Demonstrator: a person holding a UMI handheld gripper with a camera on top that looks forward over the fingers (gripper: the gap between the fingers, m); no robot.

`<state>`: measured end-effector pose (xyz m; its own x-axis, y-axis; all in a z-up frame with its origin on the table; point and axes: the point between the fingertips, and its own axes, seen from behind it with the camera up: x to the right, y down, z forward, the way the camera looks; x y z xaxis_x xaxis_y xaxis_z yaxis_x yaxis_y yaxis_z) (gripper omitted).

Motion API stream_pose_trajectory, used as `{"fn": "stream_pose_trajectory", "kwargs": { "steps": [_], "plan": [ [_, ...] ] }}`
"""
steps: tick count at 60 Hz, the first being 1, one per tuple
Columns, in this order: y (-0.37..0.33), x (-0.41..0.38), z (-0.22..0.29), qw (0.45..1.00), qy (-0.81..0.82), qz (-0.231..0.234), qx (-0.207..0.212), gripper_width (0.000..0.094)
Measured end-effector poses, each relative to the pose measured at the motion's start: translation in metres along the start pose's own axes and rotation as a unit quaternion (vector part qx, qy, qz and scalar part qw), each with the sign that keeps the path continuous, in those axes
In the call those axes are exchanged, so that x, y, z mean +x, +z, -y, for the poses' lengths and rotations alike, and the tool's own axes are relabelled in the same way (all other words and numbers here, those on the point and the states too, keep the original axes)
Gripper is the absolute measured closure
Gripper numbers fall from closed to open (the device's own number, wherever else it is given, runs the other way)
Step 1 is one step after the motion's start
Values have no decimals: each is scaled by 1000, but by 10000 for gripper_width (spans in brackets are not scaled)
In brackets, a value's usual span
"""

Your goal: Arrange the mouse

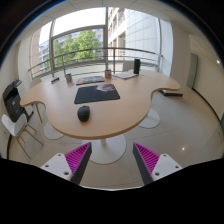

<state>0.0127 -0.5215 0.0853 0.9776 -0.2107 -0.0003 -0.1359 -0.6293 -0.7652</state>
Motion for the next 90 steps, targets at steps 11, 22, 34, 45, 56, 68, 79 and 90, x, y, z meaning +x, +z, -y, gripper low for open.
{"fn": "stream_pose_trajectory", "kwargs": {
  "steps": [11, 22, 34, 45, 56, 68, 79, 90],
  "plan": [
    [101, -88, 32, 998, -54, 27, 26, 90],
    [196, -131, 69, 997, -57, 52, 28, 97],
    [244, -152, 73, 996, -57, 67, 11, 374],
    [246, -146, 76, 996, -60, 60, 18, 500],
    [242, -147, 79, 996, -48, 72, 4, 541],
    [197, -160, 211, 987, -46, 105, 110, 541],
    [225, -150, 340, 977, -48, 100, 184, 543],
    [345, -122, 329, 992, -39, 69, 99, 543]
  ]
}}
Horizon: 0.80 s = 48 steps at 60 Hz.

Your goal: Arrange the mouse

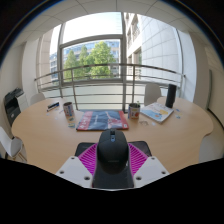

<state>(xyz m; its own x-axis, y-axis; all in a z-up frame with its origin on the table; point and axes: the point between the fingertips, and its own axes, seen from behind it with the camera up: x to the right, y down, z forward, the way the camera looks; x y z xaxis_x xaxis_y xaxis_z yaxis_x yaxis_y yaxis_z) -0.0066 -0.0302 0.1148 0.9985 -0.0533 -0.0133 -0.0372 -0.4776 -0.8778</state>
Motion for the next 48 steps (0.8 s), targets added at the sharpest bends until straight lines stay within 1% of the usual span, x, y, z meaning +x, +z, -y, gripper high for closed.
{"fn": "stream_pose_trajectory", "kwargs": {
  "steps": [2, 3, 4, 6, 8, 13, 18, 20, 24, 25, 27, 31, 37, 44, 48],
  "plan": [
    [19, 1, -20, 1000, 0, -1, -9, 542],
    [22, 4, -21, 1000, -2, 1, -20, 543],
    [33, 3, -40, 1000, -6, 1, -30, 541],
    [41, 8, -54, 998, -12, -2, -55, 537],
    [48, 10, -65, 997, -12, -3, -71, 530],
    [67, 12, -96, 996, -14, 0, -92, 468],
    [66, 11, -108, 994, -6, 11, -112, 402],
    [63, 11, -104, 994, -3, 12, -108, 339],
    [57, 11, -94, 995, -12, 11, -96, 94],
    [54, 12, -92, 995, -14, 10, -94, 83],
    [46, 13, -86, 996, -19, 7, -89, 120],
    [24, 13, -71, 996, -24, 1, -82, 80],
    [-22, 9, -49, 997, -23, -6, -72, 94],
    [-81, 3, -34, 998, -30, -14, -47, 94],
    [-122, -4, -28, 998, -35, -20, -41, 94]
  ]
}}
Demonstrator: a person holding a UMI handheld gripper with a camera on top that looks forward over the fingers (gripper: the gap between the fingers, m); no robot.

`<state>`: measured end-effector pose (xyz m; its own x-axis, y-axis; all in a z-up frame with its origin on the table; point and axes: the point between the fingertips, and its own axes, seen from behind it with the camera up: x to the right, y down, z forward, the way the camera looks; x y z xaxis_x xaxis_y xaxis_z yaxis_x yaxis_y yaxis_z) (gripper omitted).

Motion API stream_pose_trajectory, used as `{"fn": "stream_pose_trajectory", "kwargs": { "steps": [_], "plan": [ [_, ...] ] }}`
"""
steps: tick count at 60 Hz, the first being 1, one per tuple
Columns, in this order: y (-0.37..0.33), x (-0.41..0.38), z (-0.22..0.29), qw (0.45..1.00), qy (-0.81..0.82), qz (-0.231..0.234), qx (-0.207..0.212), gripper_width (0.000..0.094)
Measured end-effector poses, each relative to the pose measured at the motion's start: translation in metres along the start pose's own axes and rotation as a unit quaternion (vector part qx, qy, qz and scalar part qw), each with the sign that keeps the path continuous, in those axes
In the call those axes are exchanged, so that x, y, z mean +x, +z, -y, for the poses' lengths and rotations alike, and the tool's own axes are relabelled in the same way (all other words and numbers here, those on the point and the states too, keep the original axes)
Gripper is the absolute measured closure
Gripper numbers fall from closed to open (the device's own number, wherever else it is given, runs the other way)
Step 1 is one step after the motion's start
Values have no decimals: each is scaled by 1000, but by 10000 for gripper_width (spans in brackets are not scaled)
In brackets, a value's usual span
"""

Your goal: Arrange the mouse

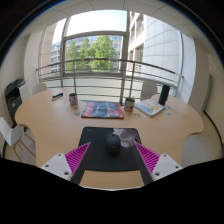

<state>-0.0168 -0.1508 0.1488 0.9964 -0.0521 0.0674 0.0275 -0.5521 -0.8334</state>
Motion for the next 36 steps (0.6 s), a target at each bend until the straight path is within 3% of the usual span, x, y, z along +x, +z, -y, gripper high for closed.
{"fn": "stream_pose_trajectory", "kwargs": {
  "steps": [20, 36],
  "plan": [
    [-152, -18, -38, 999, 9, -29, 20, 92],
    [-204, -25, -55, 999, -7, -44, 22, 91]
  ]
}}
